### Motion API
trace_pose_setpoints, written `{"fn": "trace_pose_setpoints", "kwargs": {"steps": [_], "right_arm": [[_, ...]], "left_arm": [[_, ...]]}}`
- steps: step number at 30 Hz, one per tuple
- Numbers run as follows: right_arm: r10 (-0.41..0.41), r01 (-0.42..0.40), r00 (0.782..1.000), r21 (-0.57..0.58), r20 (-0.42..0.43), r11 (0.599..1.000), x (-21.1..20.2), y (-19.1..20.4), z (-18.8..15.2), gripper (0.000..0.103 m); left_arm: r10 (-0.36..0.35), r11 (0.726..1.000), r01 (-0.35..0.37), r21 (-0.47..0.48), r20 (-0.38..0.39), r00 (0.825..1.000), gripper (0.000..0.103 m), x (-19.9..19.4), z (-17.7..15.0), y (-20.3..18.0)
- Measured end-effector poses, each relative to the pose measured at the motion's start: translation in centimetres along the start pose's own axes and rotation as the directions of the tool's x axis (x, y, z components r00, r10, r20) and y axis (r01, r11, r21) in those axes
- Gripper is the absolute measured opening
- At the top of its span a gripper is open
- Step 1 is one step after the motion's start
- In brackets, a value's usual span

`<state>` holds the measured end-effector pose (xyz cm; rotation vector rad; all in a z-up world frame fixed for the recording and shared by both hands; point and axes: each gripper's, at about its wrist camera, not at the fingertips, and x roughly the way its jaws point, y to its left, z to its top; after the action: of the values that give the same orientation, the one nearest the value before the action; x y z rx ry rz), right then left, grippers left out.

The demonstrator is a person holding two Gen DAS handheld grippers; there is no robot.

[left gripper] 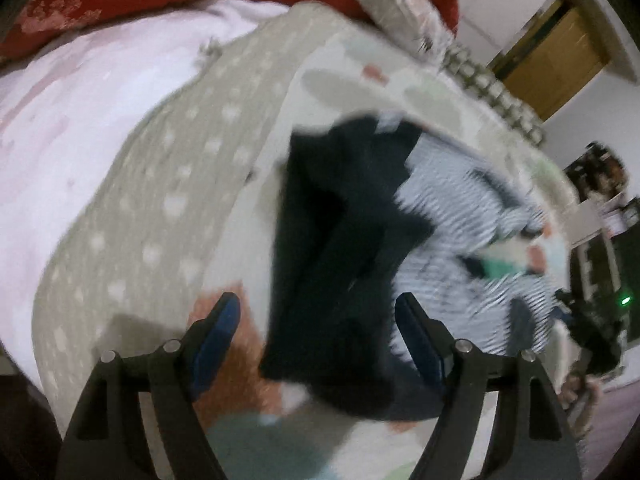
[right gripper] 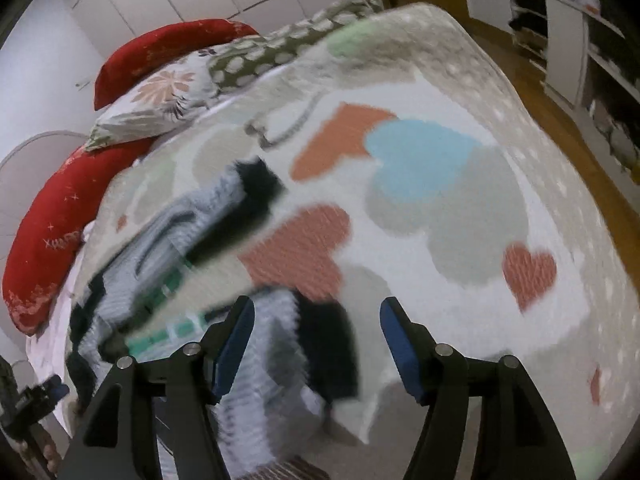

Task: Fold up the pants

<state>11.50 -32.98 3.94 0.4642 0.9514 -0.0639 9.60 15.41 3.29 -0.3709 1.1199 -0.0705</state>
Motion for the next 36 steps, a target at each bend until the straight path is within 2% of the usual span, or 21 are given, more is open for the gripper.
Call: {"fn": "trace_pose_setpoints", "kwargs": {"steps": [2,4,5,6,7,8,11,15,17,19,20,22,24,26,29,31,33,36], "right_arm": [[0.004,-0.004,1.0,0.021,-0.017,1.0,0.8,-0.7,-1.1,0.07],[-0.008,0.008,1.0,-0.004,0.02,1.0,1.0,-0.1,-2.0,0.072],[-0.009,0.01,1.0,-0.025,0.027,1.0,1.2,0.5,-2.1,0.069],[-0.006,0.007,1.0,-0.045,0.023,0.999,1.4,1.0,-2.2,0.05],[0.003,-0.002,1.0,-0.056,0.013,0.998,1.5,1.4,-2.3,0.031],[0.027,-0.027,1.0,-0.05,-0.014,0.998,1.8,1.6,-2.3,0.016],[0.072,-0.072,0.997,-0.004,-0.024,0.997,1.1,1.3,-2.8,0.015],[0.165,-0.162,0.985,0.062,-0.045,0.985,-0.9,0.2,-4.1,0.015],[0.221,-0.216,0.974,0.085,-0.055,0.973,-1.9,-0.1,-5.1,0.015],[0.226,-0.223,0.972,0.054,-0.068,0.973,-2.3,0.3,-6.1,0.019],[0.204,-0.202,0.976,0.028,-0.072,0.979,-2.4,0.6,-6.6,0.02],[0.127,-0.128,0.99,-0.015,-0.056,0.992,-3.0,0.8,-7.1,0.033],[0.117,-0.117,0.993,-0.013,-0.013,0.993,-4.3,0.5,-6.7,0.055],[0.119,-0.119,0.992,0.01,0.05,0.993,-5.7,0.2,-5.3,0.066],[0.113,-0.115,0.992,0.025,0.052,0.993,-4.9,0.9,-1.6,0.066],[0.13,-0.132,0.991,0.059,0.036,0.989,-2.5,1.7,1.6,0.066],[0.112,-0.113,0.994,0.081,0.017,0.99,0.3,2.3,4.3,0.066],[0.114,-0.104,0.992,0.157,-0.051,0.982,6.5,3.2,7.7,0.066]], "left_arm": [[0.01,0.999,-0.009,0.032,-0.014,1.0,0.09,1.1,-1.1,-1.0],[0.047,0.994,-0.047,0.098,0.002,0.999,0.09,1.9,-1.7,-3.0],[0.054,0.99,-0.054,0.132,0.004,0.999,0.081,2.3,-2.0,-3.9],[0.069,0.985,-0.068,0.159,-0.003,0.998,0.067,2.6,-2.1,-4.6],[0.115,0.977,-0.113,0.181,-0.002,0.993,0.034,2.8,-2.0,-5.2],[0.125,0.977,-0.122,0.176,-0.003,0.992,0.03,2.6,-1.8,-5.4],[0.089,0.989,-0.087,0.116,-0.011,0.996,0.026,0.8,-1.4,-4.4],[0.116,0.988,-0.119,0.098,0.03,0.993,0.026,-1.9,-1.2,-3.2],[0.15,0.983,-0.151,0.106,0.025,0.988,0.029,-2.3,-1.4,-2.9],[0.186,0.977,-0.187,0.105,0.016,0.982,0.037,-1.7,-1.5,-2.7],[0.194,0.977,-0.194,0.092,0.013,0.981,0.04,-1.6,-1.7,-2.5],[0.178,0.981,-0.178,0.081,0.015,0.984,0.042,-1.9,-2.3,-2.1],[0.141,0.988,-0.143,0.059,0.034,0.989,0.048,-3.0,-3.1,-1.3],[0.101,0.994,-0.103,0.025,0.072,0.992,0.05,-4.4,-3.9,-0.3],[0.052,0.999,-0.051,-0.015,0.127,0.99,0.052,-6.1,-4.6,0.7],[0.027,0.999,-0.023,-0.029,0.143,0.989,0.053,-6.9,-4.9,1.1],[0.004,1.0,0.0,-0.03,0.147,0.989,0.053,-7.3,-5.2,1.2],[-0.008,0.999,0.012,-0.029,0.137,0.991,0.053,-7.2,-5.1,1.4]]}}
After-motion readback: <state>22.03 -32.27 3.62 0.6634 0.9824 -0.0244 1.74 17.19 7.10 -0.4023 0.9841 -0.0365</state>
